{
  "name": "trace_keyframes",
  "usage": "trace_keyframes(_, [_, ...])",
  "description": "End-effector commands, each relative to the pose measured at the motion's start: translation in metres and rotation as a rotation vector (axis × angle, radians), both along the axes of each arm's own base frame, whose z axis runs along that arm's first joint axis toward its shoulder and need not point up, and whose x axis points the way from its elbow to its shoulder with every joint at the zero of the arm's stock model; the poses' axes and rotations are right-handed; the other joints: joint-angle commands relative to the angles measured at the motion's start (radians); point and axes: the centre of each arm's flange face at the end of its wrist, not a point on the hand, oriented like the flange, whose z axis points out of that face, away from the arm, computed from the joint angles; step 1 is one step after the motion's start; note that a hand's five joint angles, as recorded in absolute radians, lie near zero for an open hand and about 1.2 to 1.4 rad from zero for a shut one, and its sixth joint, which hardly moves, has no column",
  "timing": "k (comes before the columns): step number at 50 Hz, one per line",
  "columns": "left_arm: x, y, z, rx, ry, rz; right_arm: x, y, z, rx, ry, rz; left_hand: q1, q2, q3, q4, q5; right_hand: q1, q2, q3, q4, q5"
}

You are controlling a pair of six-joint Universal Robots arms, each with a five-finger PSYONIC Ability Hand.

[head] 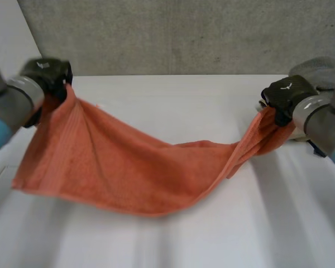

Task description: Fold the laundry.

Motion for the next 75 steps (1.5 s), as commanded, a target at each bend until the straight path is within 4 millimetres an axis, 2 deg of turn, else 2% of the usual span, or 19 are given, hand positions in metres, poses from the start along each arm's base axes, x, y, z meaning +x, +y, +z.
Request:
trace_keyframes(1, [-0.007,-0.052,-0.069,0.081,-0.027,0.006,0.011,-0.012,-0.023,-0.002,0.026,-0.047,0.026,-0.006,0.007,-0.006,0.032,0.292,0.25,0.215,0.2,0.236])
trace_keyframes(3, [-0.012,-0.056,-0.072,0.081,-0.01,-0.018,0.012,-0.013,-0.025,-0.012,0.032,-0.057,-0.475,-0.507,-0.494,-0.507,-0.469,0.292,0.25,0.215,0.2,0.236])
trace_keyframes(4, [-0.015,-0.056,-0.071,0.089,0.001,-0.033,0.013,-0.013,-0.027,-0.016,0.035,-0.066,-0.943,-0.975,-0.962,-0.975,-0.937,0.292,0.25,0.215,0.2,0.236])
trace_keyframes(5, [-0.015,-0.055,-0.07,0.093,0.004,-0.034,0.014,-0.012,-0.027,-0.018,0.036,-0.069,-0.989,-1.021,-1.008,-1.022,-0.984,0.292,0.25,0.215,0.2,0.236])
trace_keyframes(12, [-0.003,-0.032,-0.037,0.099,0.013,-0.029,0.014,-0.005,-0.032,-0.004,0.047,-0.07,-0.989,-1.021,-1.008,-1.022,-0.984,0.292,0.25,0.215,0.2,0.236])
trace_keyframes(16, [0.002,-0.002,-0.029,0.124,-0.029,-0.084,0.011,-0.001,-0.033,0.006,0.056,-0.07,-0.962,-0.994,-0.981,-0.995,-0.957,0.292,0.25,0.215,0.2,0.236])
trace_keyframes(17, [0.004,0.011,-0.03,0.133,-0.063,-0.114,0.009,0.0,-0.034,0.009,0.059,-0.071,-0.837,-0.869,-0.856,-0.869,-0.832,0.292,0.25,0.215,0.2,0.236])
trace_keyframes(20, [0.009,0.033,-0.036,0.161,-0.13,-0.163,0.006,0.001,-0.034,0.015,0.061,-0.07,-0.78,-0.812,-0.799,-0.813,-0.775,0.292,0.25,0.215,0.2,0.236])
trace_keyframes(24, [0.009,0.083,-0.057,0.244,-0.263,-0.287,0.004,0.004,-0.037,0.023,0.065,-0.058,-0.648,-0.68,-0.667,-0.68,-0.643,0.292,0.25,0.215,0.2,0.236])
trace_keyframes(28, [0.008,0.117,-0.076,0.301,-0.34,-0.366,0.003,0.006,-0.039,0.029,0.074,-0.052,-0.633,-0.665,-0.652,-0.666,-0.628,0.292,0.25,0.215,0.2,0.236])
trace_keyframes(31, [0.008,0.129,-0.086,0.306,-0.363,-0.388,0.003,0.007,-0.041,0.035,0.079,-0.05,-0.636,-0.668,-0.655,-0.669,-0.631,0.292,0.25,0.215,0.2,0.236])
trace_keyframes(37, [0.009,0.135,-0.095,0.321,-0.369,-0.396,0.003,0.01,-0.044,0.039,0.08,-0.048,-0.645,-0.677,-0.664,-0.677,-0.639,0.292,0.25,0.215,0.2,0.236])
trace_keyframes(44, [0.006,0.127,-0.102,0.271,-0.385,-0.411,0.003,0.012,-0.047,0.038,0.08,-0.047,-0.645,-0.677,-0.664,-0.677,-0.639,0.292,0.25,0.215,0.2,0.236])
trace_keyframes(53, [-0.012,0.124,-0.127,0.25,-0.447,-0.48,0.0,0.017,-0.05,0.037,0.078,-0.042,-0.59,-0.621,-0.608,-0.622,-0.584,0.292,0.25,0.215,0.2,0.236])
trace_keyframes(60, [-0.02,0.123,-0.133,0.25,-0.468,-0.483,-0.006,0.016,-0.05,0.038,0.082,-0.054,-0.452,-0.484,-0.471,-0.484,-0.447,0.292,0.25,0.215,0.2,0.236])
trace_keyframes(62, [-0.02,0.121,-0.132,0.239,-0.471,-0.475,-0.007,0.016,-0.049,0.037,0.08,-0.056,-0.267,-0.299,-0.286,-0.3,-0.262,0.292,0.25,0.215,0.2,0.236])
trace_keyframes(64, [-0.02,0.114,-0.13,0.206,-0.476,-0.454,-0.008,0.016,-0.048,0.036,0.078,-0.055,0.23,0.199,0.211,0.198,0.236,0.292,0.25,0.215,0.2,0.236])
trace_keyframes(72, [-0.015,0.108,-0.117,0.199,-0.48,-0.401,-0.016,0.02,-0.023,0.003,0.078,-0.051,0.232,0.201,0.213,0.2,0.238,0.292,0.25,0.215,0.2,0.236])
trace_keyframes(75, [-0.012,0.114,-0.078,0.144,-0.438,-0.398,-0.021,0.028,-0.005,-0.007,0.154,-0.003,0.232,0.201,0.213,0.2,0.238,0.292,0.25,0.215,0.2,0.236])
